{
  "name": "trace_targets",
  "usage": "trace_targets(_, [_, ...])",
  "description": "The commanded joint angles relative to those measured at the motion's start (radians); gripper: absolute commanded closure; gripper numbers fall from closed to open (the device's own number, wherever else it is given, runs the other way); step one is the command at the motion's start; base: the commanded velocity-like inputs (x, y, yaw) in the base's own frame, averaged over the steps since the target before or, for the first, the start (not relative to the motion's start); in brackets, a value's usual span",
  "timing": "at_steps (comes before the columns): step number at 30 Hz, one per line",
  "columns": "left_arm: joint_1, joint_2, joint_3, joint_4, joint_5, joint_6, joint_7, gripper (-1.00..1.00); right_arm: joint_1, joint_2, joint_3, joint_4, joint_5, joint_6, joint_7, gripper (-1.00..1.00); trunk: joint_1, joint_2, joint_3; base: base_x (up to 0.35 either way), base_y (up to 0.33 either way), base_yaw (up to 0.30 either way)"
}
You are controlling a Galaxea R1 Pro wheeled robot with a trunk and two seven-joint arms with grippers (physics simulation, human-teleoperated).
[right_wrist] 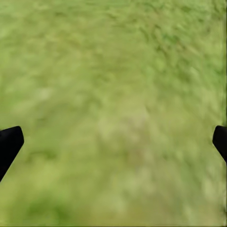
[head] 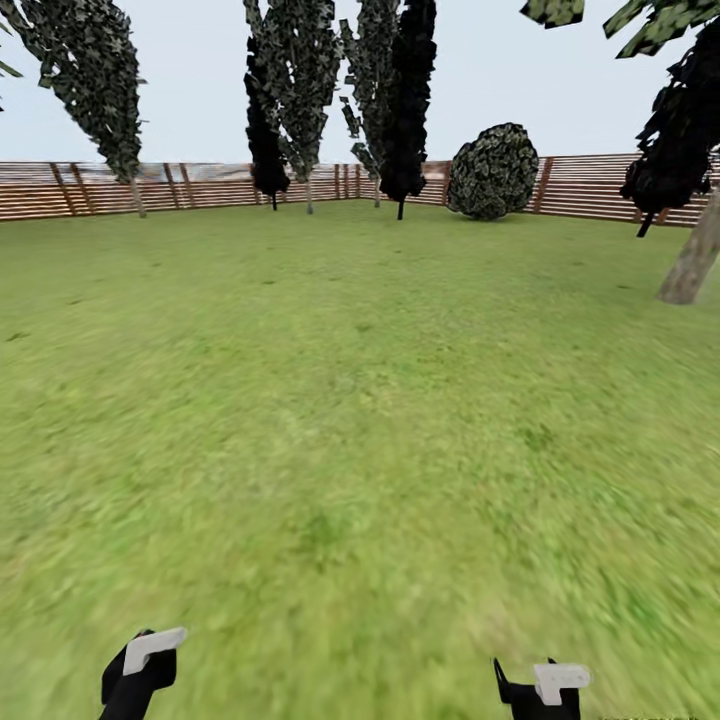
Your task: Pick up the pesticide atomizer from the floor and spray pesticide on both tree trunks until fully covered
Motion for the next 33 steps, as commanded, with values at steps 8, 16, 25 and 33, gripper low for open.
trace_targets(8, [0.001, 0.000, -0.001, 0.001, -0.001, 0.001, 0.000, 1.00, 0.000, 0.000, 0.000, 0.001, 0.001, 0.000, 0.000, -1.00, 0.000, 0.000, 0.000, 0.205, -0.220, -0.300])
trace_targets(16, [0.001, 0.000, -0.001, 0.001, -0.002, -0.001, 0.000, 1.00, 0.000, 0.000, 0.000, 0.001, 0.001, 0.000, 0.000, -1.00, 0.000, 0.000, 0.000, 0.205, -0.219, -0.300])
trace_targets(25, [0.001, 0.000, 0.000, 0.001, -0.002, 0.000, 0.000, 1.00, 0.000, 0.000, 0.001, 0.002, 0.002, 0.000, 0.000, -1.00, 0.000, 0.000, 0.000, 0.205, -0.219, -0.300])
trace_targets(33, [0.001, 0.000, 0.000, 0.001, -0.002, -0.001, 0.000, 1.00, 0.000, 0.000, -0.001, 0.000, 0.003, 0.000, -0.005, -1.00, 0.000, 0.000, -0.001, 0.205, -0.219, -0.300])
